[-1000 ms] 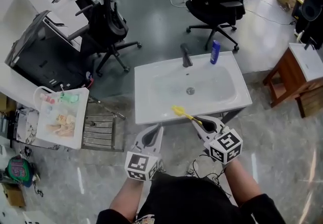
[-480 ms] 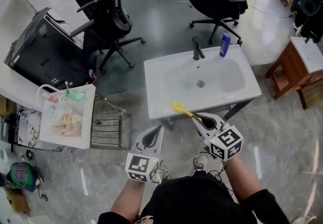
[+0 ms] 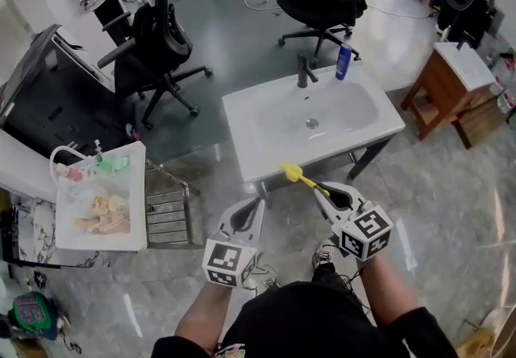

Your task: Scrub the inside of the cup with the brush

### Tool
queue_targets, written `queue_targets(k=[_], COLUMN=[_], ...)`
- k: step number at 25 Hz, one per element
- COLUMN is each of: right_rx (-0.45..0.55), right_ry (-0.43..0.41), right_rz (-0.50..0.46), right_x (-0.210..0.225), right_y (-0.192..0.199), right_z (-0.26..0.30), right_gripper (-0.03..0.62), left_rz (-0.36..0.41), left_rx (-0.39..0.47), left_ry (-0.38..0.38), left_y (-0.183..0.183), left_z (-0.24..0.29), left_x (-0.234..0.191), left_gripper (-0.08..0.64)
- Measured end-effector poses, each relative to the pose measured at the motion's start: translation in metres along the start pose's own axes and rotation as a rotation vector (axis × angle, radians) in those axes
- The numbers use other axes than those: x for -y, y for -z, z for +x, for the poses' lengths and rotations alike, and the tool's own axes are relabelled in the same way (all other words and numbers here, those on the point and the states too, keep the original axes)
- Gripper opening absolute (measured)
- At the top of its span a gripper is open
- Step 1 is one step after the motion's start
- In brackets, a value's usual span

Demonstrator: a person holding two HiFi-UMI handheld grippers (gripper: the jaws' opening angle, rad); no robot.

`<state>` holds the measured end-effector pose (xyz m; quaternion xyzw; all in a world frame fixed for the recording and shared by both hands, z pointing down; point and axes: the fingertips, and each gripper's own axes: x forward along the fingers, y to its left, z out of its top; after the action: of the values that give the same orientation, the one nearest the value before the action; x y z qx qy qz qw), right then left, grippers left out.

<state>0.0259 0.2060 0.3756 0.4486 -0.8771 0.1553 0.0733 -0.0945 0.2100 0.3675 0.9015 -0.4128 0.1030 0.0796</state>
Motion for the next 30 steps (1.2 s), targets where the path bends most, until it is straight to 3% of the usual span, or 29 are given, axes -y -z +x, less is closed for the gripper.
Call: queue_targets(k=[7,12,30], right_rx=[0.032,0.042,0.048], right_ry=[0.154,0.209,0.191], right_rz=[0.025,0.042,0.011], right_x=[-0.027,-0.048,-0.057], right_y=[0.011,0.021,0.016], right_z=[-0.041,-0.054,-0.051], right_gripper=[0.037,0.037,0.036], left_rz=[0.007,0.010,0.011], left_rx=[0.016,0.011,0.031], left_ry=[0.138,0.190,0.177], left_y=[0.008,0.016,0.010], left_z=[-0.024,-0.040,-0.054], left_x=[0.018,0.022,0.022], left_gripper=[0.006,0.006,0.006])
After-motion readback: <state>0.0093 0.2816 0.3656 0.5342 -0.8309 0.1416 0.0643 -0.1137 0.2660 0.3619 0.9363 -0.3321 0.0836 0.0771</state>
